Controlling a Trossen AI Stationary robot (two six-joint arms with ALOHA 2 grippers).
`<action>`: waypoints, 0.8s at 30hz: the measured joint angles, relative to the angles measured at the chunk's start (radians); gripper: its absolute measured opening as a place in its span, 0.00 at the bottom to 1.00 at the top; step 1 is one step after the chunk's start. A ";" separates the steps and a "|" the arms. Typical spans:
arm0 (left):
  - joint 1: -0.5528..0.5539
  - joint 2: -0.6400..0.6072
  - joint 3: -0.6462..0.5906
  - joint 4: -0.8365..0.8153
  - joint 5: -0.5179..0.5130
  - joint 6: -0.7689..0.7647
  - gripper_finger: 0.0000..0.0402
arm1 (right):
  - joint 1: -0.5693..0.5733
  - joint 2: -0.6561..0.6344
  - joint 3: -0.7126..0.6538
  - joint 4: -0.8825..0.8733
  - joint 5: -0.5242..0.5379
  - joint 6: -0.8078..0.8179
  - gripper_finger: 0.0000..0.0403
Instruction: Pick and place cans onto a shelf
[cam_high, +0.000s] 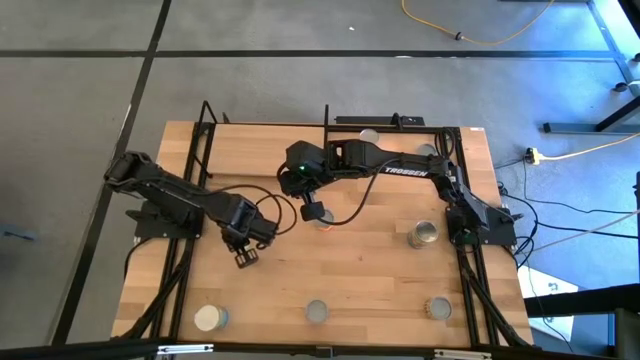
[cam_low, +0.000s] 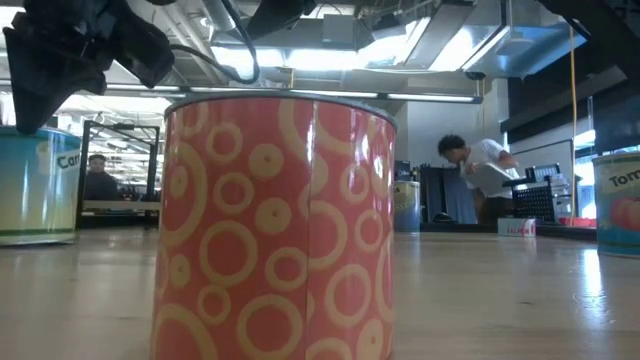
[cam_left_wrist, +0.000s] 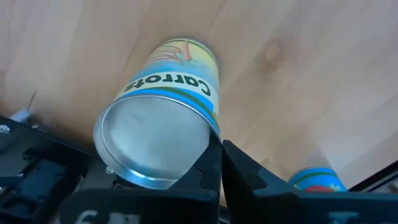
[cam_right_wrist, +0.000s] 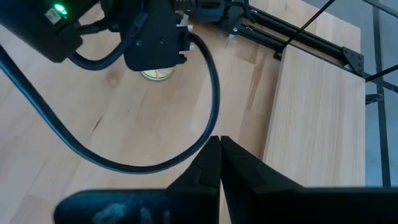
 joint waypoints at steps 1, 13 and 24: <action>0.000 -0.008 0.000 0.001 0.000 -0.010 0.00 | 0.000 0.000 0.000 0.000 0.000 0.000 0.02; -0.001 -0.099 0.000 0.002 -0.066 -0.067 0.00 | 0.000 0.000 0.000 0.000 0.000 0.000 0.02; -0.001 -0.043 0.000 0.003 -0.095 0.003 0.00 | 0.000 0.000 0.000 0.000 0.000 0.000 0.02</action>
